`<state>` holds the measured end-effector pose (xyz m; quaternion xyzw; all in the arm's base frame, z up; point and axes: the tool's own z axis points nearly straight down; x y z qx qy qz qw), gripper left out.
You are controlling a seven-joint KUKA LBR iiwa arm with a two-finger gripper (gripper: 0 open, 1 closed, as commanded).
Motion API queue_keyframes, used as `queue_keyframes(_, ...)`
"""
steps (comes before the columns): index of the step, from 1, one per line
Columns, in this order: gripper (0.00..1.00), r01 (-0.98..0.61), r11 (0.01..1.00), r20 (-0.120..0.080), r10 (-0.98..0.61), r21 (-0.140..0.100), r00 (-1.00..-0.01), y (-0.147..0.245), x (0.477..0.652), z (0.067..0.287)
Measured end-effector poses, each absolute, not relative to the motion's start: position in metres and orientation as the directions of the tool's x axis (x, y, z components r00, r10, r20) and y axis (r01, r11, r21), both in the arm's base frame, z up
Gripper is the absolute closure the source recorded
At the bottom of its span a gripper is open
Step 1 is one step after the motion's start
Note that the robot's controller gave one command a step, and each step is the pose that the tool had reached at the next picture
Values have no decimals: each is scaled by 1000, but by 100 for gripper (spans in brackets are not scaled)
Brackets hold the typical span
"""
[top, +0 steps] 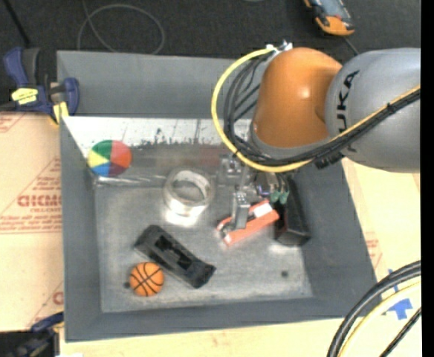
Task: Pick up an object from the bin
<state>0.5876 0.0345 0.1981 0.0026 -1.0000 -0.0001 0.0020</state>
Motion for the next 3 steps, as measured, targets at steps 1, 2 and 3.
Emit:
queue_keyframes(1,0,-5,1000,-4,-5,1,-1000,35,589,203)
queue_keyframes(2,0,10,1000,-12,10,1,-1000,-2,603,154)
queue_keyframes(3,0,14,1000,-9,14,0,-1000,-13,604,138)
